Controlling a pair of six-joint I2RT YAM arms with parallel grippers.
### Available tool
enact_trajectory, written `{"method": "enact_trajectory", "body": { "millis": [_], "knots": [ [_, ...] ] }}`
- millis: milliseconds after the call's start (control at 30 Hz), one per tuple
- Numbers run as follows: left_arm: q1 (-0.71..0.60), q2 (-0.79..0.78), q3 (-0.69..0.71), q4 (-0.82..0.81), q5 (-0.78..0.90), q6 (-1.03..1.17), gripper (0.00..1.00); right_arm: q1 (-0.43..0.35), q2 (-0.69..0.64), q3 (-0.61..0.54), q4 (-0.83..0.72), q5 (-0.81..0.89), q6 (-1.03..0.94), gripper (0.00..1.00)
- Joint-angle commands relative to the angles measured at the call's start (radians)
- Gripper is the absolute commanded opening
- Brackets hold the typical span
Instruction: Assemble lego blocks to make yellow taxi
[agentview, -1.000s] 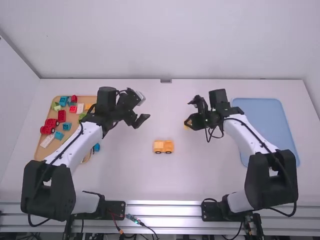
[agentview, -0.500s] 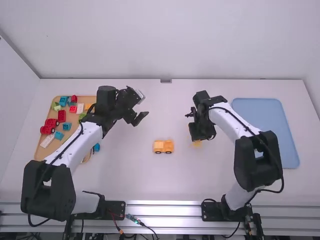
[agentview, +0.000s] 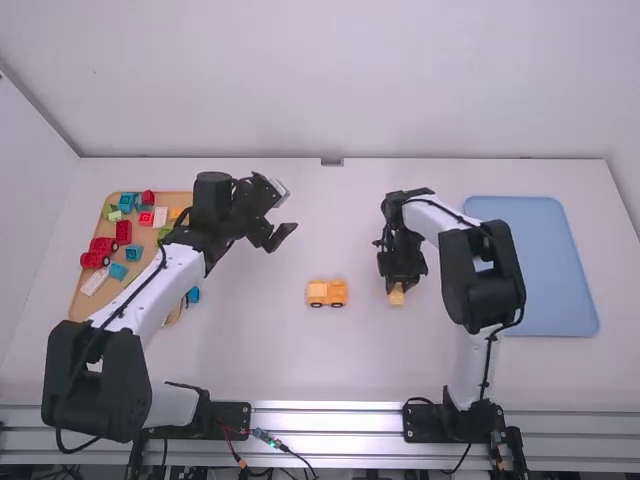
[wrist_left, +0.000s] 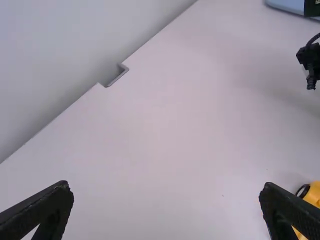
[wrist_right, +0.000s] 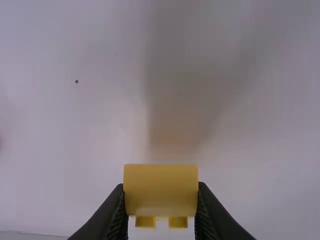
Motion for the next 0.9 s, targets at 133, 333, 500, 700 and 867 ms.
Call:
{"method": "enact_trajectory", "body": {
  "millis": [133,333,500,700,867],
  "knots": [
    [0.001,-0.017,-0.007,-0.002,0.004,-0.008,0.99,-0.008,0.036,0.024,0.023,-0.016,-0.006,0.01],
    [0.001,-0.017,-0.008,-0.017,0.004,-0.006,0.99,-0.009,0.035,0.024,0.038,-0.01,-0.007,0.34],
    [0.001,-0.017,-0.008,-0.017,0.004,-0.006,0.99,-0.006,0.035,0.024,0.052,0.013,-0.015,0.62],
    [0.001,-0.017,-0.008,-0.016,0.004,-0.006,0.99,0.013,0.032,0.024,0.048,0.139,0.05,0.77],
    [0.001,-0.017,-0.008,-0.019,0.004,-0.01,0.99,0.065,-0.028,0.018,0.052,0.177,0.094,0.8]
  ]
}}
